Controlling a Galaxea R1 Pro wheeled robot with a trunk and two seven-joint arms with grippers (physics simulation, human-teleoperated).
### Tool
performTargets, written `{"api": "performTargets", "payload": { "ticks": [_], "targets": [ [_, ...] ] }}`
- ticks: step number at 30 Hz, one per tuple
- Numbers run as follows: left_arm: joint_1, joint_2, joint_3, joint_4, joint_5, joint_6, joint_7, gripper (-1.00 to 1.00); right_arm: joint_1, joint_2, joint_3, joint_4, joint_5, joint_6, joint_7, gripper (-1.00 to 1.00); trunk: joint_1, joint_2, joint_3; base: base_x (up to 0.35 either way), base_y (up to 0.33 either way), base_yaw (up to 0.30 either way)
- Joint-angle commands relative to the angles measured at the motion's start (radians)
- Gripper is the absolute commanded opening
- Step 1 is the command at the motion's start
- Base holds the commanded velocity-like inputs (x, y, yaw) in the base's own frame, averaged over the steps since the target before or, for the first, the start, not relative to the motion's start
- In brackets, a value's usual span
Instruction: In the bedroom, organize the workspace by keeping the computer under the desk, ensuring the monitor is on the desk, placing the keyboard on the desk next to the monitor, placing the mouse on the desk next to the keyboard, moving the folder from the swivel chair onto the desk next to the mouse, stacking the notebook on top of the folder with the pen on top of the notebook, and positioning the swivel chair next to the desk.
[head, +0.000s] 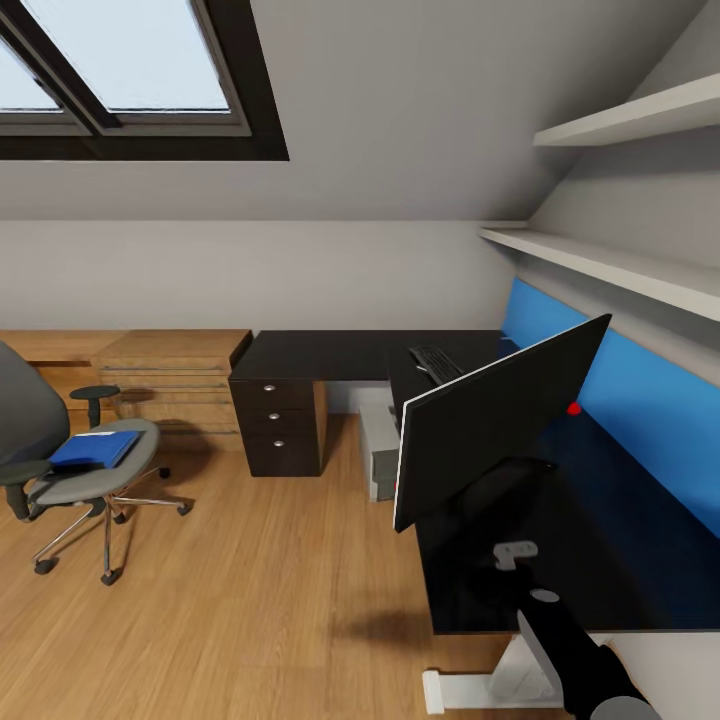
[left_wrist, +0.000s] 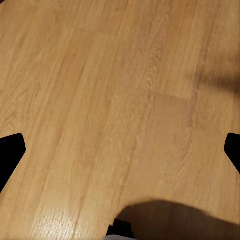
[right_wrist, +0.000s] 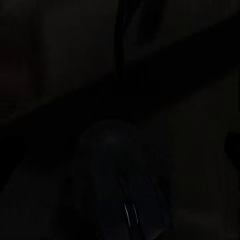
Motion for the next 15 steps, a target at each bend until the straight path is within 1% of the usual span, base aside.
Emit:
{"api": "performTargets", "payload": {
  "ticks": [1, 4, 7, 9, 10, 12, 15],
  "targets": [
    [0.000, 0.000, -0.002, -0.001, 0.010, -0.002, 0.003, 1.00, 0.000, -0.003, 0.001, -0.002, -0.002, 0.004, 0.005, 1.00, 0.000, -0.001, -0.001, 0.000, 0.000, 0.000],
    [0.000, 0.000, -0.002, -0.001, 0.010, -0.002, 0.003, 1.00, 0.000, -0.009, 0.000, 0.000, -0.012, 0.000, 0.014, 1.00, 0.000, -0.001, -0.001, 0.000, 0.000, 0.000],
    [0.000, 0.000, -0.002, -0.001, 0.010, -0.003, 0.003, 1.00, 0.000, -0.010, -0.001, 0.005, -0.016, 0.000, 0.017, 1.00, 0.000, -0.001, -0.001, 0.000, 0.000, 0.000],
    [0.000, 0.000, -0.002, -0.001, 0.010, -0.003, 0.003, 1.00, -0.001, -0.011, -0.001, 0.016, -0.027, -0.001, 0.018, 1.00, 0.000, -0.001, -0.001, 0.000, 0.000, 0.000],
    [0.000, 0.000, -0.002, -0.001, 0.010, -0.003, 0.003, 1.00, -0.011, -0.011, 0.000, 0.042, -0.046, -0.001, 0.024, 1.00, 0.000, -0.001, -0.001, 0.000, 0.000, 0.000],
    [0.000, 0.000, -0.002, -0.001, 0.010, -0.003, 0.003, 1.00, -0.019, -0.011, 0.000, 0.058, -0.050, -0.001, 0.027, 1.00, 0.000, -0.001, -0.001, 0.000, 0.000, 0.000],
    [0.000, 0.000, -0.002, -0.001, 0.010, -0.003, 0.003, 1.00, -0.045, -0.011, 0.001, 0.111, -0.054, -0.002, 0.031, 1.00, 0.000, -0.001, -0.001, 0.000, 0.000, 0.000]
  ]
}}
